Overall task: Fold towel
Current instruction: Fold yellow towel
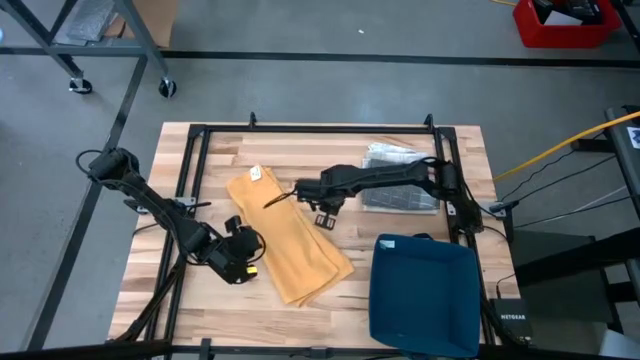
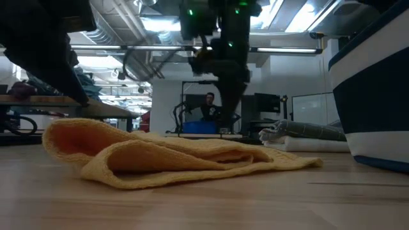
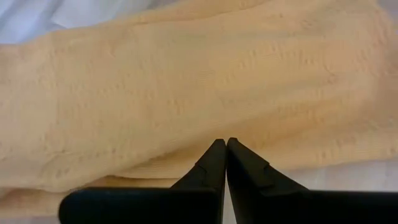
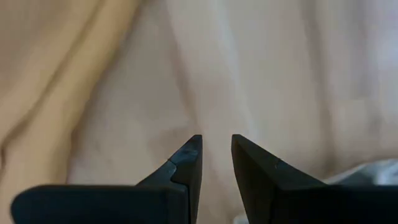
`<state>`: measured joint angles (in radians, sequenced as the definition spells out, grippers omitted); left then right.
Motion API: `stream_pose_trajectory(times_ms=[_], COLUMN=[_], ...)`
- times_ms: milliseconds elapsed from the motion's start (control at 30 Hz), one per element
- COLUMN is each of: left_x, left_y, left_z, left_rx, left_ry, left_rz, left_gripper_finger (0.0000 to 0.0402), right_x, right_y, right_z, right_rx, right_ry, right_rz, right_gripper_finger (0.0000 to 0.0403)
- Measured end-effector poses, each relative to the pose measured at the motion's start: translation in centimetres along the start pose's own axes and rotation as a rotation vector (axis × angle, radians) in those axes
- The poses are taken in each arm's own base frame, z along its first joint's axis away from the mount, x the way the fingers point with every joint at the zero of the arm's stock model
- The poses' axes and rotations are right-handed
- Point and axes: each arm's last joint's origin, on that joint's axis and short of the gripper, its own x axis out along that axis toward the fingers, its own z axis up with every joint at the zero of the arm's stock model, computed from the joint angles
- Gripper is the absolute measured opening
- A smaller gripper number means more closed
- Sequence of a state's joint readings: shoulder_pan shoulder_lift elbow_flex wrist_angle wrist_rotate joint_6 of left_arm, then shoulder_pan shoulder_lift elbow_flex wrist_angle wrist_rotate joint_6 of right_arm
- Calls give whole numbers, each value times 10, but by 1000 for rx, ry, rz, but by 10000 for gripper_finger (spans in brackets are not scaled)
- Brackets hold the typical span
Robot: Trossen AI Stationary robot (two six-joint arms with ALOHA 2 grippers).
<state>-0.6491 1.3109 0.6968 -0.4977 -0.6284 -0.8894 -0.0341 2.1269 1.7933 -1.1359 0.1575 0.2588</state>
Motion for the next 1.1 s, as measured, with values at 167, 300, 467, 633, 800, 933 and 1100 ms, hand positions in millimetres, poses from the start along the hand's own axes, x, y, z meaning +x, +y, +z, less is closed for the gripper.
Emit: stream_pose_trajectory(times_ms=[167,300,467,633,800,933,1100], left_x=[0,-1,-1,-1,0,4,12], left_y=[5,10,12,13,15,20,32], left_z=[-3,-7,-8,-8,-6,0,8], left_rx=[27,0,-7,-6,-10,-28,-115], left_ry=[18,42,54,56,11,-35,-37], left_rz=[53,100,120,125,162,216,279], left_gripper_finger=[5,5,5,5,5,5,5], right_x=[13,14,9,-1,8,25,37], right_y=[-4,-1,-1,-13,-25,-19,9], right_z=[-10,-21,-46,-87,-129,-147,-161], right_rx=[-45,-93,-114,-43,179,442,466], right_ry=[97,108,63,-89,-328,-447,-436], right_rz=[164,196,276,348,390,553,563], right_gripper_finger=[92,92,92,92,92,92,92])
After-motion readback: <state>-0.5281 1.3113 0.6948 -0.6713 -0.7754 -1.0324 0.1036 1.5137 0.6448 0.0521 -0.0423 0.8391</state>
